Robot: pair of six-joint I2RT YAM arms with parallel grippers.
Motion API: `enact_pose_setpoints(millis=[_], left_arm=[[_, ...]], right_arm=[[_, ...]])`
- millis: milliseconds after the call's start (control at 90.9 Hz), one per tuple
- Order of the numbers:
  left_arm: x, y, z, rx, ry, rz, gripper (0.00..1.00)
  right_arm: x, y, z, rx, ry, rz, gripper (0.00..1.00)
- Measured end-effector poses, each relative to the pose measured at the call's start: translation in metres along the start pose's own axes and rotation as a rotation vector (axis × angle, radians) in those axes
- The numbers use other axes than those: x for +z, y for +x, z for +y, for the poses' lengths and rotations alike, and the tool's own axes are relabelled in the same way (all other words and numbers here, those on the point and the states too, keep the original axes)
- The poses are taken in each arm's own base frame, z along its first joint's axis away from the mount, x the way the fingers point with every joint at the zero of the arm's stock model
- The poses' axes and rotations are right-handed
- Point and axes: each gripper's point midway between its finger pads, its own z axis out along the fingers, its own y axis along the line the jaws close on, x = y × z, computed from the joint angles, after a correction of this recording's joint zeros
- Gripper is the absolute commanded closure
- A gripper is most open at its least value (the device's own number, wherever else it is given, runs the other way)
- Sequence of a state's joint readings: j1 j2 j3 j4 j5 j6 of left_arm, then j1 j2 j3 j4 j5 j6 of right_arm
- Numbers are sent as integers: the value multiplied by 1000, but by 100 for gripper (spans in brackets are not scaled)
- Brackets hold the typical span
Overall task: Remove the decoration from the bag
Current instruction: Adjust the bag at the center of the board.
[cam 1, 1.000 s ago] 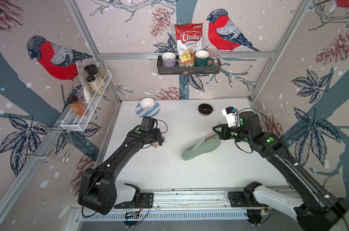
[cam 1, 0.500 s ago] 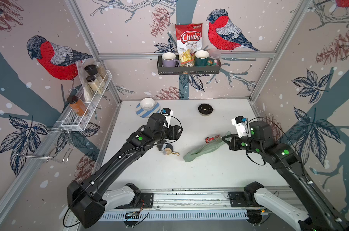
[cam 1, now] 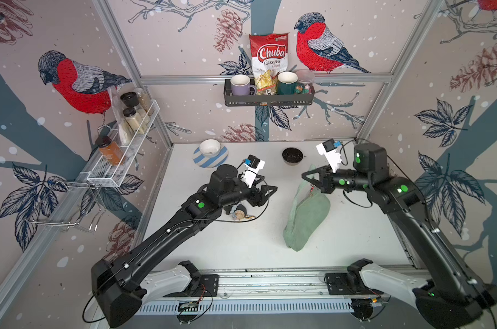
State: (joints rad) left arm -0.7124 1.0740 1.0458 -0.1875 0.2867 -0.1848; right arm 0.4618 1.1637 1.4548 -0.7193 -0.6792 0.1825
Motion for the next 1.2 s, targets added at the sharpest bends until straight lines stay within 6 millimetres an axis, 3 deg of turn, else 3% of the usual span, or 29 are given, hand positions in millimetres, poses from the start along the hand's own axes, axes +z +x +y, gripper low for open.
enact_pose_setpoints(millis=[99, 220, 341, 440, 506, 605, 726, 847, 1078, 1199], left_arm=[[-28, -11, 13, 2, -82, -73, 29], [-53, -21, 17, 1, -139, -123, 29], [-63, -25, 24, -2, -194, -130, 29], [-62, -22, 30, -4, -217, -113, 29], [-58, -18, 32, -8, -223, -96, 29], [-48, -11, 36, -16, -223, -65, 29], [-31, 4, 41, -30, -210, -8, 29], [-6, 28, 49, -55, -196, 62, 29], [37, 57, 57, -63, -140, 162, 28], [51, 58, 52, -16, -117, 187, 25]], right_arm=[[21, -21, 17, -29, -106, 17, 100], [46, -24, 44, -61, -216, 65, 100], [66, -18, 65, -87, -304, 102, 100], [75, -8, 65, -78, -325, 127, 100], [74, 2, 51, -51, -309, 130, 100], [64, 24, 8, 49, -236, 123, 100], [51, 73, -60, 224, -90, 156, 100], [37, 111, -105, 350, 38, 181, 100], [47, 138, -149, 441, 192, 296, 100], [50, 143, -153, 428, 236, 335, 100]])
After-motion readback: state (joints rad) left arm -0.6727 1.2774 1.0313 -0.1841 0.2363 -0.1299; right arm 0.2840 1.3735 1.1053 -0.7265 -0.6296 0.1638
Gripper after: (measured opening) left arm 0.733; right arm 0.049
